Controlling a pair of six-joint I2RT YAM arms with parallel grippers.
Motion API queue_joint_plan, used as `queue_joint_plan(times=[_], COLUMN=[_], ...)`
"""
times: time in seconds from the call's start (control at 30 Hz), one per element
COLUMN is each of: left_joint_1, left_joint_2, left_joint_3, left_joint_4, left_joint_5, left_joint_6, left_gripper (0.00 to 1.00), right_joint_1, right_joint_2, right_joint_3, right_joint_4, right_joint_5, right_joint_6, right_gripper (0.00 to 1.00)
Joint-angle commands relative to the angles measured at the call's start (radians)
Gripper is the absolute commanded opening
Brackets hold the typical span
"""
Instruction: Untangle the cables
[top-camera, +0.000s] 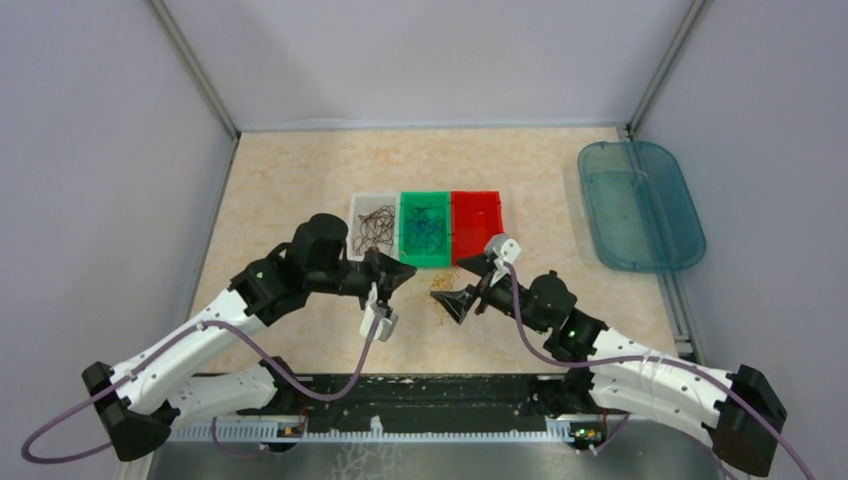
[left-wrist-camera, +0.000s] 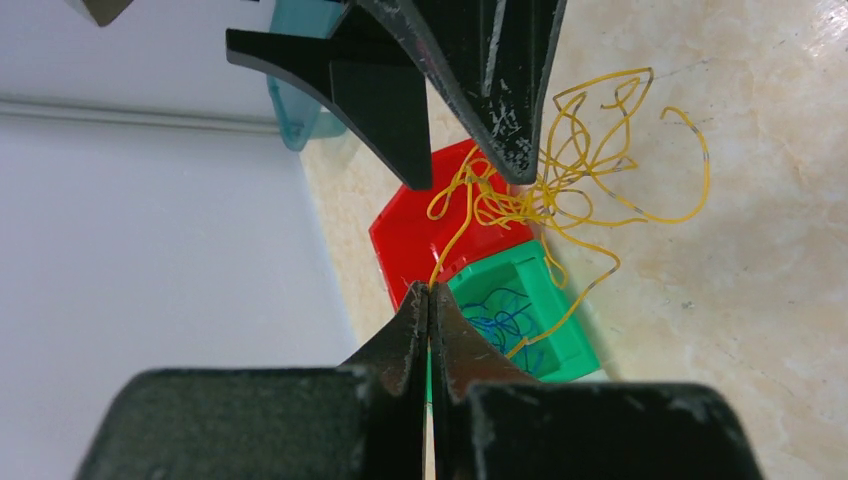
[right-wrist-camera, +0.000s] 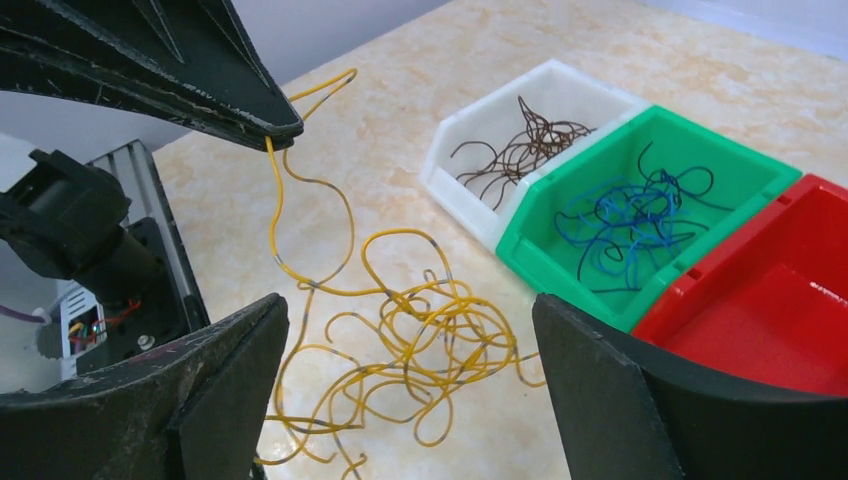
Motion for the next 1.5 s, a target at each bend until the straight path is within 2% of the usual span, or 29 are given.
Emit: queue_joint_plan(times=[0.0, 0.23, 0.43, 0.53, 0.7, 0.83, 1.07, 1.2, 1.33, 1.47], left_joint_1=[-0.004, -0.004, -0.005, -0.005, -0.005, -0.006, -0.005, -0.006, -0.005, -0.006], left_joint_2=[-0.029, -0.046, -0.039, -0.044, -0.073, -0.101, -0.148, -0.165, -0.175, -0.181], left_joint_3=[0.054, 0.062, 0.071, 0.061, 0.006, -0.053, -0.150, -0.165, -0.168, -0.166], left_joint_4=[-0.089, -0.103, -0.084, -0.109, -0.097, 0.008, 0.194, 0.206, 0.227, 0.227], left_joint_5=[0.083, 0.109, 0.103, 0.087, 0.050, 0.022, 0.042, 0.056, 0.061, 0.071], left_joint_6=[0.117, 0.138, 0.151, 0.245, 0.382, 0.444, 0.581, 0.632, 0.643, 0.656], left_gripper=[0.00, 0.00, 0.00, 0.00, 0.00, 0.00, 0.00, 0.00, 0.00, 0.00], right_joint_1=[-0.005, 0.000, 0.006, 0.007, 0.008, 0.007, -0.029, -0.054, -0.061, -0.066], right_joint_2=[0.002, 0.014, 0.097, 0.132, 0.094, 0.057, 0.111, 0.164, 0.193, 0.223], right_joint_3=[0.084, 0.155, 0.221, 0.295, 0.367, 0.406, 0.398, 0.408, 0.423, 0.415], right_joint_4=[0.065, -0.002, -0.019, -0.127, -0.316, -0.407, -0.299, -0.233, -0.229, -0.153], right_joint_5=[-0.021, -0.043, -0.202, -0.310, -0.379, -0.437, -0.602, -0.676, -0.682, -0.734], right_joint_6=[-0.020, -0.071, -0.116, -0.163, -0.230, -0.242, -0.123, -0.064, -0.054, 0.007], right_gripper=[0.91, 0.91, 0.89, 0.87, 0.87, 0.89, 0.83, 0.85, 0.87, 0.82])
